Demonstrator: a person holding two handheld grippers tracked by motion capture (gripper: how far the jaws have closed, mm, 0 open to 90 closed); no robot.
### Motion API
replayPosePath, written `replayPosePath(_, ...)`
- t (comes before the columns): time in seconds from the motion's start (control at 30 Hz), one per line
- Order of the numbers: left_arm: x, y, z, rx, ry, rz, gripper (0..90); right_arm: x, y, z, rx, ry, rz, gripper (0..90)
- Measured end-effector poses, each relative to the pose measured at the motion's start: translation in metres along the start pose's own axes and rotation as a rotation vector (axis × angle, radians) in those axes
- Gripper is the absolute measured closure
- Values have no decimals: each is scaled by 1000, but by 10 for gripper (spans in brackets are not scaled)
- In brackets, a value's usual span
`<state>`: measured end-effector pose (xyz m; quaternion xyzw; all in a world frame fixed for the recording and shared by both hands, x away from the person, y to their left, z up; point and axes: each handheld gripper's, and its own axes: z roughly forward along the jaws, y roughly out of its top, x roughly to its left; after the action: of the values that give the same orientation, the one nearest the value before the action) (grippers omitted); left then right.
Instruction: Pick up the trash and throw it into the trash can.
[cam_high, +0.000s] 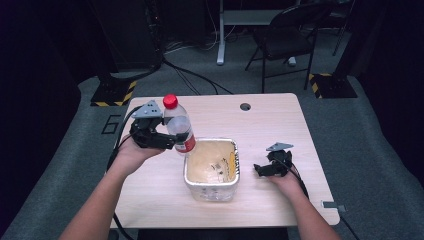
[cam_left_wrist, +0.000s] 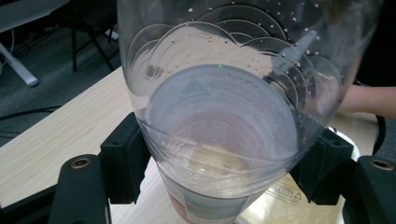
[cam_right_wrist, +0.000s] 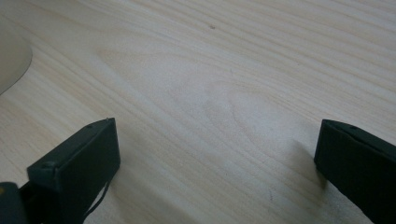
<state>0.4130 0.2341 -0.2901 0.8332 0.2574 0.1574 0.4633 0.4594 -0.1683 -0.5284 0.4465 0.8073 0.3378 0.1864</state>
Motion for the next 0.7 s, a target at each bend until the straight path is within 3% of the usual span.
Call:
replayPosePath(0.5, -16, 6, 24, 12, -41, 33, 291, 0, 0, 0, 0, -1, -1, 0)
replayPosePath(0.7, -23, 1, 34, 18, -58, 44, 290, 0, 0, 0, 2, 1, 3, 0)
